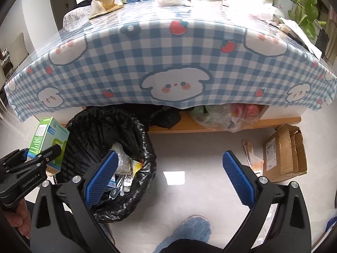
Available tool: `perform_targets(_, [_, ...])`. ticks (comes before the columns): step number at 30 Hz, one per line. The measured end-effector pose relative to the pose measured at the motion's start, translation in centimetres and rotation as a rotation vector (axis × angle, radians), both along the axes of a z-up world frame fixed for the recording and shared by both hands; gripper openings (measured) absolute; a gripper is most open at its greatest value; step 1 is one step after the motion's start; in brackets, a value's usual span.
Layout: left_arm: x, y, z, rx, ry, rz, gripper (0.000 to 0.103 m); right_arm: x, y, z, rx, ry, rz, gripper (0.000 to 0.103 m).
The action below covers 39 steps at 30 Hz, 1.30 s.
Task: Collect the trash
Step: 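Open the right tool to drop the plastic bag while the left tool drops the green box, then move both tools back over the table toward the gold bag and tissue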
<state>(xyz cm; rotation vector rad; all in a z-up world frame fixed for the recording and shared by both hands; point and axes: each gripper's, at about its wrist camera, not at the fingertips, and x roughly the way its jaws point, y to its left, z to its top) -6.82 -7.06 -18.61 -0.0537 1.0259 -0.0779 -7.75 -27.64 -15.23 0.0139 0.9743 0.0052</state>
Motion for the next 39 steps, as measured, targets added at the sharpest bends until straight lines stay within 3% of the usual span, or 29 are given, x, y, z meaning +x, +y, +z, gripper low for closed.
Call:
perform_targets(10, [0.0, -1.6, 0.0, 0.009, -0.006, -0.035, 0.048, -0.2, -0.9, -0.4, 0.008, 0.010, -0.016, 0.095])
perform_targets(19, [-0.2, -1.6, 0.5, 0.044, -0.023, -0.033, 0.071, -0.2, -0.7, -0.1, 0.007, 0.002, -0.012, 0.095])
perform_targets(27, [-0.8, -0.8, 2.3, 0.050, -0.057, -0.017, 0.092, -0.8, -0.2, 2.1, 0.003, -0.035, 0.006, 0.095])
perform_targets(39, [-1.4, 0.1, 6.5, 0.039, -0.116, 0.009, 0.097, -0.9, 0.6, 6.4, -0.004, -0.108, 0.017, 0.095])
